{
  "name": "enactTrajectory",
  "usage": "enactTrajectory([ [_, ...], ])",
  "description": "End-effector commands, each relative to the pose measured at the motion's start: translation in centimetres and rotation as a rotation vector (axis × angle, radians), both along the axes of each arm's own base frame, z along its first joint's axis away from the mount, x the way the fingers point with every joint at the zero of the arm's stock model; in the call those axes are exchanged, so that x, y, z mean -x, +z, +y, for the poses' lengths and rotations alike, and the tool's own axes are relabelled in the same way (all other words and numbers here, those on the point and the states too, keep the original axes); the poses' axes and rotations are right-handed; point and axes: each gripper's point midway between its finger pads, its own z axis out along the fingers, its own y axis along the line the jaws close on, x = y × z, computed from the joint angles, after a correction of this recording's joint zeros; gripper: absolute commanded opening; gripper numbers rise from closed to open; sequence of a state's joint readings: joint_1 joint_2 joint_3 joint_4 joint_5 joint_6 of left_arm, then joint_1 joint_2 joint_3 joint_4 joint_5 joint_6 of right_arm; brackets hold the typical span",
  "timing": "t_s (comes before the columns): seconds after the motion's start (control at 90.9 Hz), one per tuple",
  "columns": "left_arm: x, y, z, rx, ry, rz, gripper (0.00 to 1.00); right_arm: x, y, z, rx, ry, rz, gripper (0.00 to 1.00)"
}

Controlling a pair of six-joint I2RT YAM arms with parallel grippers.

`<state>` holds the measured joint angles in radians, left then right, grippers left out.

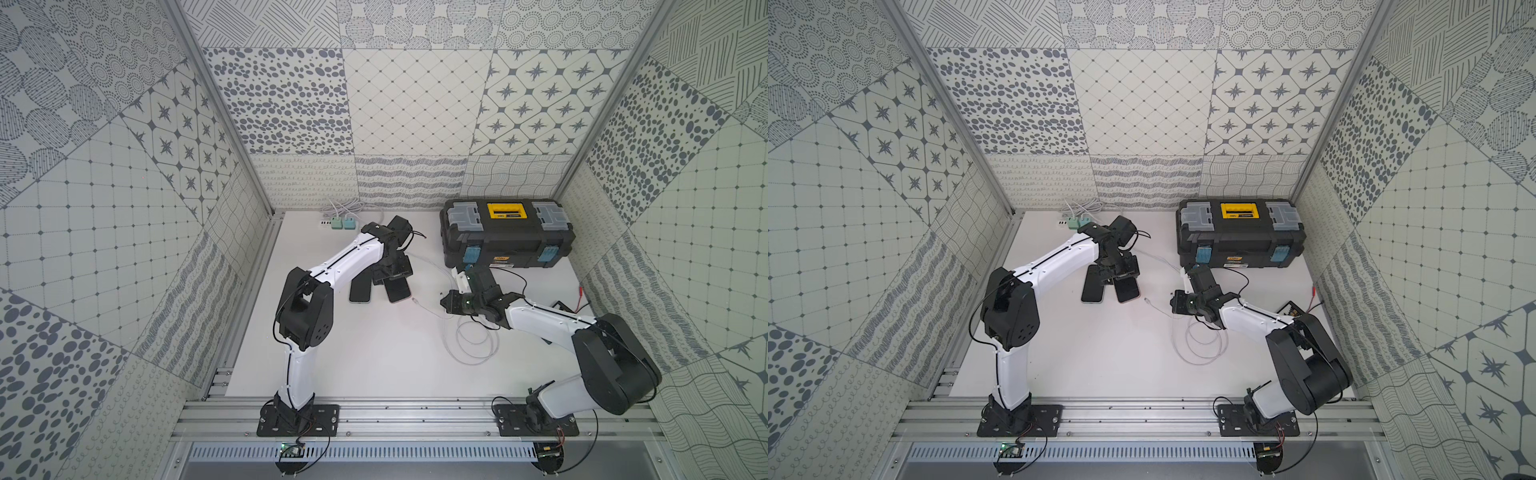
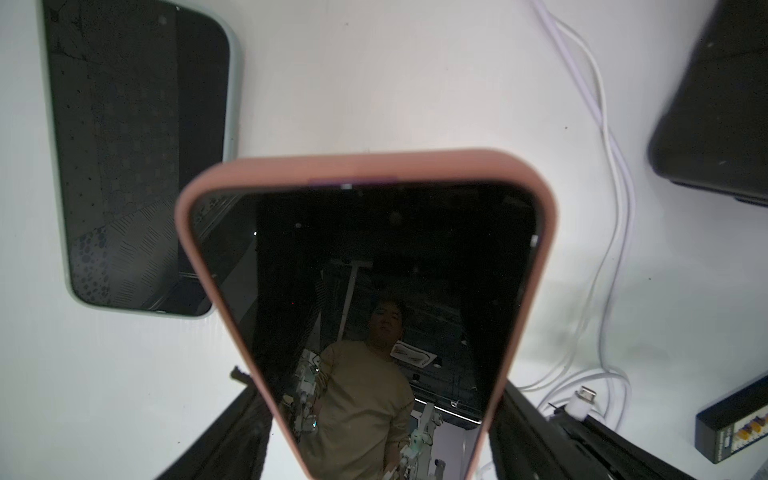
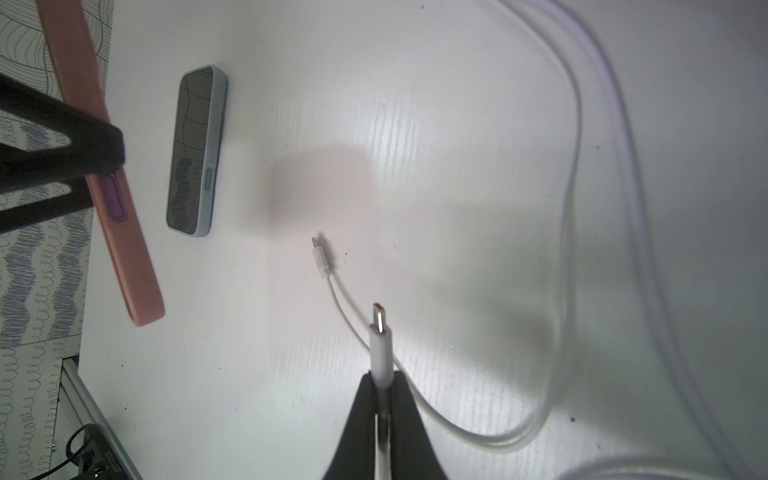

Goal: Unplug the charging cable from the phone
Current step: Remove the charging cable from the phone.

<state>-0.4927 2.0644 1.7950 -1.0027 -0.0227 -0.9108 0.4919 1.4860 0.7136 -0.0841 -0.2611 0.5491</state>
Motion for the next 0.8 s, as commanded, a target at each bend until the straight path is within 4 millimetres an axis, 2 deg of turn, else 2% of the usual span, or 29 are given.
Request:
enactTrajectory([
  [0.0, 0.2, -0.4, 0.1, -0.019, -0.113, 0.039, 0.49, -0.1, -1.3, -0.6, 0.032, -0.02, 0.021, 0.05],
  [0.11, 0.2, -1.1, 0.2, -0.044, -0.153, 0.061, 0.49, -0.1, -2.0, -0.5, 0.04, -0.016, 0.043, 0.14],
  [0.242, 0.0, -1.4, 0.8, -0.093, -0.19, 0.068, 0.49, -0.2, -2.5, -0.3, 0.043, -0.014, 0.057, 0.2],
  [0.385, -0.4, -1.8, 1.1, -0.131, -0.238, 0.079, 0.5, -0.5, -2.6, -0.3, 0.053, -0.012, 0.063, 0.34],
  [0.605, -1.1, -2.8, 1.3, -0.182, -0.303, 0.107, 0.51, -1.1, -1.1, -0.4, 0.061, -0.021, 0.031, 0.63],
  [0.792, -1.4, -4.0, 1.7, -0.229, -0.336, 0.138, 0.52, -1.1, 0.5, -0.9, 0.066, -0.031, -0.013, 0.74],
])
